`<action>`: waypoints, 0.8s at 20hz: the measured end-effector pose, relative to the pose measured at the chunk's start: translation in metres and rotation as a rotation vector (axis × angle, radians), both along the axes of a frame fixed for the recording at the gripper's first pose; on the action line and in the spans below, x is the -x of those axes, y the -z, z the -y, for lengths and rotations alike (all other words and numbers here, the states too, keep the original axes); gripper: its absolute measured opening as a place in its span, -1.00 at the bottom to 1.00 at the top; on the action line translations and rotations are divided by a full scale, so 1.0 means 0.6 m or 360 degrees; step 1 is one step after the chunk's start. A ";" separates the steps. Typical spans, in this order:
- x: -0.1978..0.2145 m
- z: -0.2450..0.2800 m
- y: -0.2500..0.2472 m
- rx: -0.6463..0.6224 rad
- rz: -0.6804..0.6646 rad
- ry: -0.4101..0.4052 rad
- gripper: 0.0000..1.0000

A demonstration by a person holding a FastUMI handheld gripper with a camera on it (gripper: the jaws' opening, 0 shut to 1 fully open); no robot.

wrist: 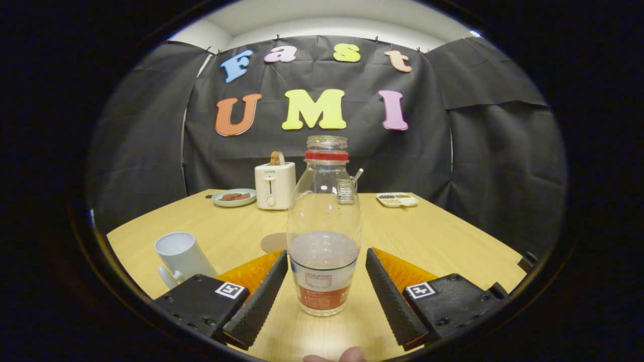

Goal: Take the bottle from table, then pour the juice into the cup, finally place the bottle on the coaster

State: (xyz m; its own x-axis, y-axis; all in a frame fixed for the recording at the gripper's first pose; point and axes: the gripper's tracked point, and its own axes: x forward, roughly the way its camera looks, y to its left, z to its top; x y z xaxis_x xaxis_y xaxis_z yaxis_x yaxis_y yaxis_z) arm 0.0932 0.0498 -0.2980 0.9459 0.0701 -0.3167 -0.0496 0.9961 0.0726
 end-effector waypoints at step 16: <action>-0.028 -0.004 0.030 -0.0141 -0.0138 0.0064 0.64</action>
